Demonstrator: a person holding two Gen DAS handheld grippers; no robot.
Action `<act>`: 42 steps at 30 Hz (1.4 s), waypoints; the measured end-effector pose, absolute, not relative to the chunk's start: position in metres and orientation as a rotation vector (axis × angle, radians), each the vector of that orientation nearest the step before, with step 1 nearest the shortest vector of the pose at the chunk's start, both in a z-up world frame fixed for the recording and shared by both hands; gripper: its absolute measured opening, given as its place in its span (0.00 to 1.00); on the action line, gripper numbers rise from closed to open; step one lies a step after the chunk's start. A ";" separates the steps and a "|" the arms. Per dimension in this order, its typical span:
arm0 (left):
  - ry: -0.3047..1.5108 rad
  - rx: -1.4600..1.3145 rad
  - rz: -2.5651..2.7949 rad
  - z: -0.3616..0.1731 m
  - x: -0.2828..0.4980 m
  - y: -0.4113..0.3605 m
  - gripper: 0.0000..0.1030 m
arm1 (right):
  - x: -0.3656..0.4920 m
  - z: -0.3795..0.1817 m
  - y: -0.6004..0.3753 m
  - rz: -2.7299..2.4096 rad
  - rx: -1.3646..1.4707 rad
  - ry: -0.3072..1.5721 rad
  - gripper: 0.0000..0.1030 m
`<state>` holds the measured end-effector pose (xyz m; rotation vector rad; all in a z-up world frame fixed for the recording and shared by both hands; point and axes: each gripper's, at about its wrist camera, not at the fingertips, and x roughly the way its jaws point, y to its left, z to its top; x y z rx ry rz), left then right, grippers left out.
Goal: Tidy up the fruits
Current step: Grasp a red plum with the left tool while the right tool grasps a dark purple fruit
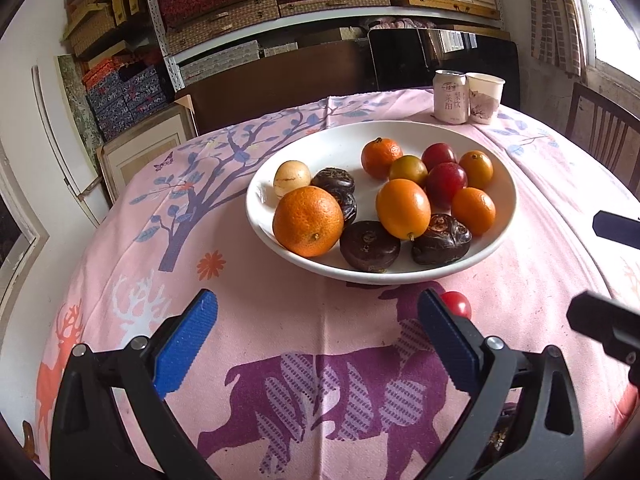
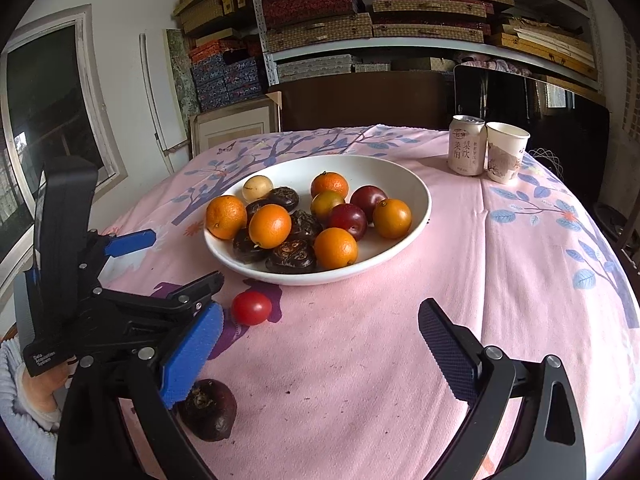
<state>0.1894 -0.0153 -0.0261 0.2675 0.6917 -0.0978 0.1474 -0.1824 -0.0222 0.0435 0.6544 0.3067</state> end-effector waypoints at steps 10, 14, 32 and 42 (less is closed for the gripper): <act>0.688 0.256 -0.092 -0.024 0.189 -0.012 0.95 | 0.126 -0.033 -0.148 0.487 -0.059 0.727 0.96; 0.685 0.260 -0.093 -0.024 0.189 -0.012 0.95 | 0.121 -0.035 -0.137 0.532 -0.093 0.742 0.96; 0.705 0.273 -0.103 -0.029 0.192 -0.015 0.95 | 0.123 -0.052 -0.131 0.610 -0.064 0.907 0.40; 0.779 0.168 -0.353 -0.036 0.193 -0.033 0.95 | 0.124 -0.034 -0.173 0.485 0.058 0.822 0.40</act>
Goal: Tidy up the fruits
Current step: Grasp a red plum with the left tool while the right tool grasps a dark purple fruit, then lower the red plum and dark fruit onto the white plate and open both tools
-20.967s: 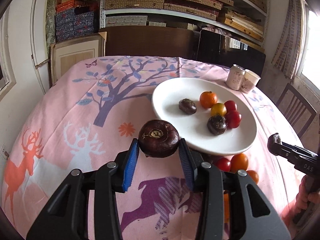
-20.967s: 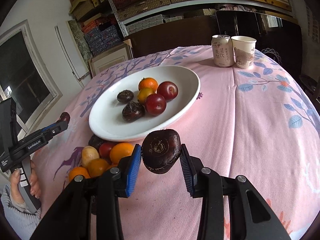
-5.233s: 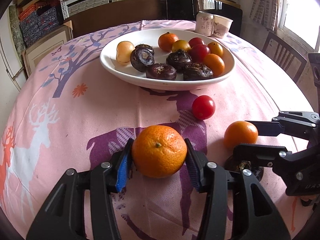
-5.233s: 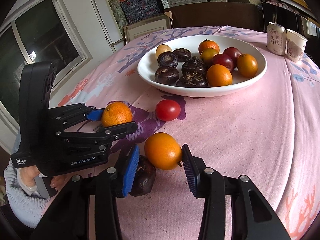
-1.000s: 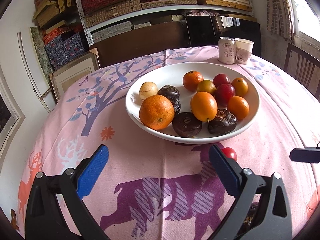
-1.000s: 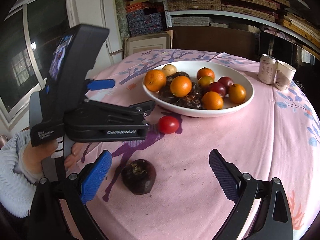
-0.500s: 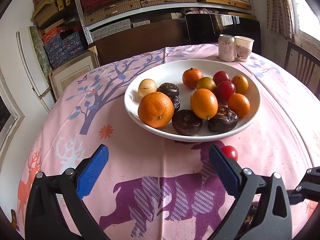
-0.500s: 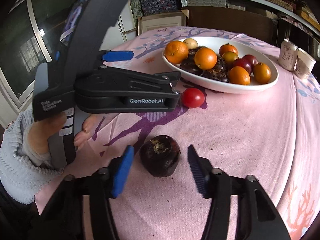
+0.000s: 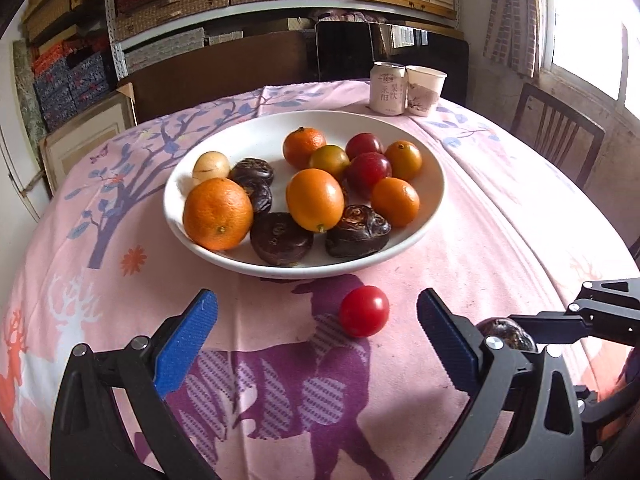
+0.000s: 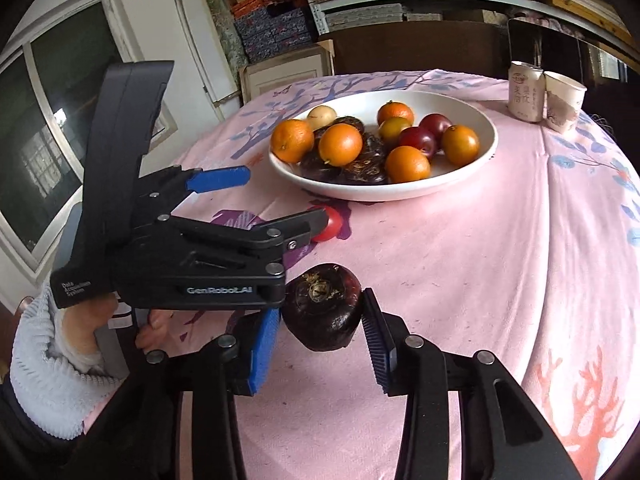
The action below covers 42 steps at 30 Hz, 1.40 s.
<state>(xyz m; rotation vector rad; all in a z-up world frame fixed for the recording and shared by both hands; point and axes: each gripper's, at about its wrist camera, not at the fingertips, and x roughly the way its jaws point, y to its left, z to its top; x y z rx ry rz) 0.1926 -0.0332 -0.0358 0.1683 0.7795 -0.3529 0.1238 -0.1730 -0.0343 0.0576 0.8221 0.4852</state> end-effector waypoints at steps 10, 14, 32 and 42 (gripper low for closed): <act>0.874 0.219 -0.442 -0.056 0.202 -0.060 0.44 | 0.128 -0.029 -0.230 0.345 0.212 0.779 0.40; 0.871 0.223 -0.449 -0.055 0.203 -0.069 0.27 | 0.130 -0.029 -0.239 0.339 0.254 0.771 0.40; 0.731 0.068 -0.246 0.018 0.282 -0.022 0.33 | 0.269 0.004 -0.190 0.280 0.196 0.730 0.40; 0.695 0.103 -0.212 0.006 0.272 -0.024 0.91 | 0.255 0.004 -0.200 0.232 0.177 0.667 0.63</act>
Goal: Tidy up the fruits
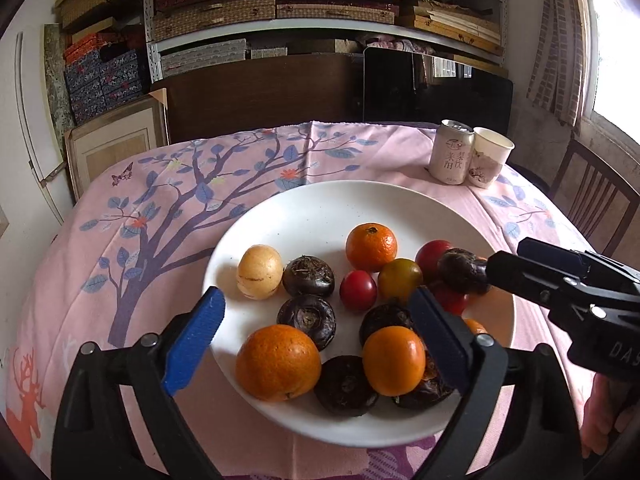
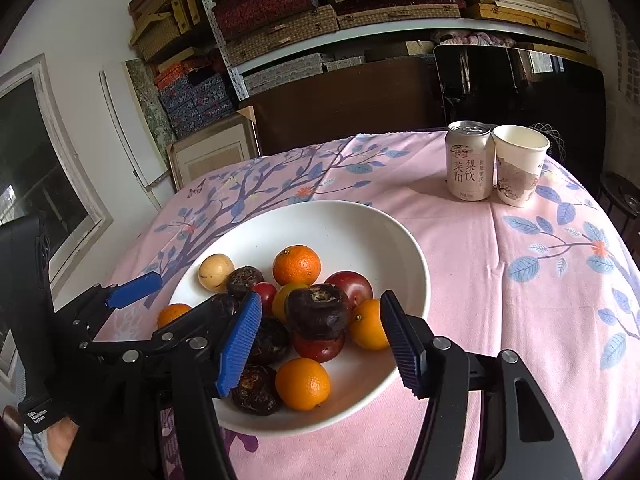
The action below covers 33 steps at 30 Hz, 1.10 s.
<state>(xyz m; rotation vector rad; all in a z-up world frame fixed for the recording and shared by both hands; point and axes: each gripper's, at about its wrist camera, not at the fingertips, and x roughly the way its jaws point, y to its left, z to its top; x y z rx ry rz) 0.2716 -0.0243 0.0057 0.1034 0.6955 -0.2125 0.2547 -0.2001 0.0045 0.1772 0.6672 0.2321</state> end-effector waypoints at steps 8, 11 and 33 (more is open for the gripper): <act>0.685 0.131 -0.173 0.005 0.243 -0.026 0.95 | 0.215 0.014 -0.193 0.154 0.071 0.592 0.95; 0.682 0.129 -0.162 0.003 0.233 -0.024 0.95 | 0.205 0.013 -0.196 0.127 0.074 0.603 0.96; 0.721 0.004 -0.103 0.004 0.198 0.010 0.96 | 0.176 -0.007 -0.200 0.105 0.054 0.671 0.96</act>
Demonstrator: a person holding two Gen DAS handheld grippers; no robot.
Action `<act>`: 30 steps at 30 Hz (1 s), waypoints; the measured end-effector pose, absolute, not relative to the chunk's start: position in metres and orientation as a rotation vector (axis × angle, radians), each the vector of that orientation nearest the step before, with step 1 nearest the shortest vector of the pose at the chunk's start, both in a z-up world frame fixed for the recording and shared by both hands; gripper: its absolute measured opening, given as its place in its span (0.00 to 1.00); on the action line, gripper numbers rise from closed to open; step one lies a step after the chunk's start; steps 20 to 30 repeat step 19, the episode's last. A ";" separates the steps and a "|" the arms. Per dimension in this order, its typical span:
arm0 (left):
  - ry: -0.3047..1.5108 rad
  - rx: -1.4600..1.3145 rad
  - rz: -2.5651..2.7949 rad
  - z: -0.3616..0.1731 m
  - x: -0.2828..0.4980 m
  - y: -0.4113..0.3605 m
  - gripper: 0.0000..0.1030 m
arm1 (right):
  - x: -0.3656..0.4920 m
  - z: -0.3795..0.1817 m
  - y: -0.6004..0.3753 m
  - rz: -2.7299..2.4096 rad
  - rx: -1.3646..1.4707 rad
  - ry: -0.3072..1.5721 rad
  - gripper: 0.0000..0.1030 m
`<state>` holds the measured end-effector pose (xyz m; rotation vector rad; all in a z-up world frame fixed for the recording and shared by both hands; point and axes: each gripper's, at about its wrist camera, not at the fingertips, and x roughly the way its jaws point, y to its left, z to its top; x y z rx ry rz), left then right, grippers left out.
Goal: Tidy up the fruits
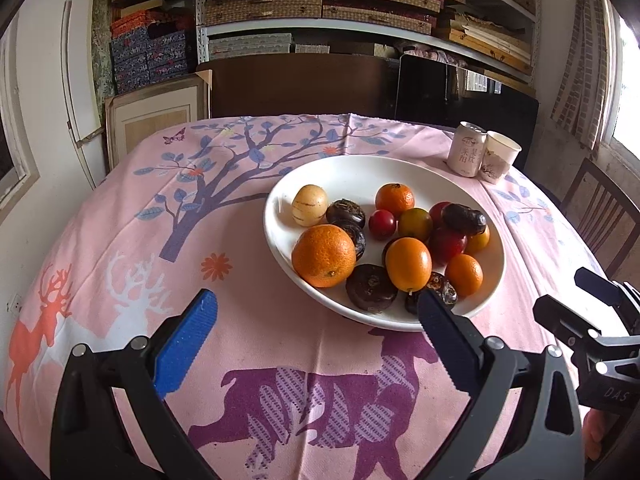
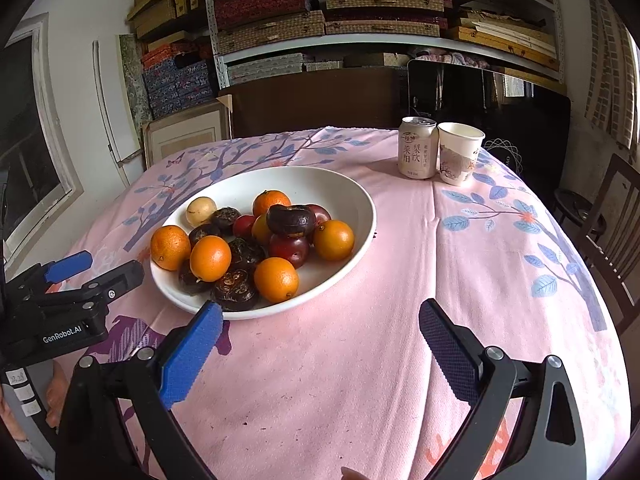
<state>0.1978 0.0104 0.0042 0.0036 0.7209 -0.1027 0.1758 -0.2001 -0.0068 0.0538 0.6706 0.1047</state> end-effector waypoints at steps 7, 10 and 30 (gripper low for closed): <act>0.685 0.052 -0.062 0.008 0.190 0.004 0.96 | 0.174 -0.006 -0.196 0.111 0.040 0.669 0.96; 0.661 0.088 -0.030 0.009 0.187 0.000 0.96 | 0.174 -0.005 -0.196 0.110 0.039 0.665 0.96; 0.673 0.094 -0.022 0.008 0.190 0.000 0.96 | 0.174 -0.005 -0.198 0.112 0.049 0.666 0.96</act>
